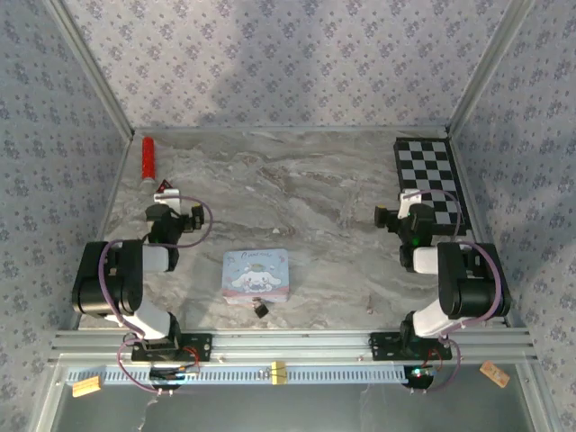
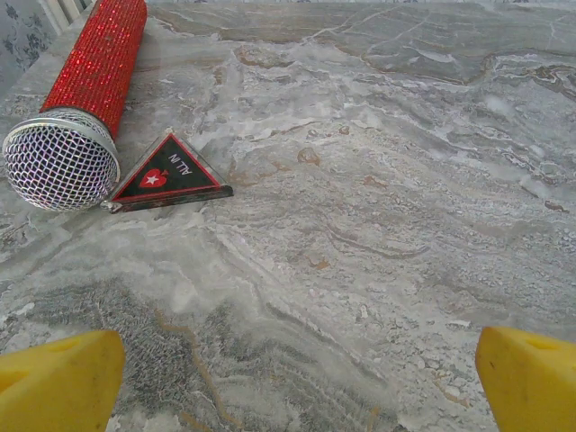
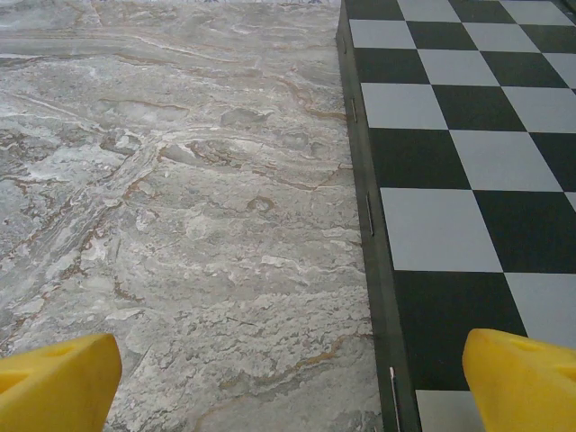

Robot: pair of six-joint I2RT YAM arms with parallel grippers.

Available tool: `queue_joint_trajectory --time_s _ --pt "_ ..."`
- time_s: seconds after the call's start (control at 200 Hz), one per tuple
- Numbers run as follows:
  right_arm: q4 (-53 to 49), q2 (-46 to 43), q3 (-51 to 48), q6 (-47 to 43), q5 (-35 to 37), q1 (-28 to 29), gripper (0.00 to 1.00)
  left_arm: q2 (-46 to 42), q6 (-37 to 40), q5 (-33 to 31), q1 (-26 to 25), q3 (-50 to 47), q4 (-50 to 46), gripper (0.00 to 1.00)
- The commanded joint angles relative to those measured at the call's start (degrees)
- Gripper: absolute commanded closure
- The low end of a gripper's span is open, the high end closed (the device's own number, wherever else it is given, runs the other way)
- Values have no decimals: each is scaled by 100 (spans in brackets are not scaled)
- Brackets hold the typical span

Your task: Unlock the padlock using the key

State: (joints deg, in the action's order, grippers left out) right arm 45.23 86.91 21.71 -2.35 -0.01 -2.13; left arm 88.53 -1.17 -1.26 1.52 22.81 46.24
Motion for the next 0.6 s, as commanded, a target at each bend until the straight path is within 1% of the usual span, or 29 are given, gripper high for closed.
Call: queue_joint_trajectory --time_s 0.0,0.595 --pt "34 27 96 34 0 0 1 -62 -52 103 31 101 8 0" --pt "29 28 97 50 -54 -32 1 -59 -61 108 28 103 8 0"
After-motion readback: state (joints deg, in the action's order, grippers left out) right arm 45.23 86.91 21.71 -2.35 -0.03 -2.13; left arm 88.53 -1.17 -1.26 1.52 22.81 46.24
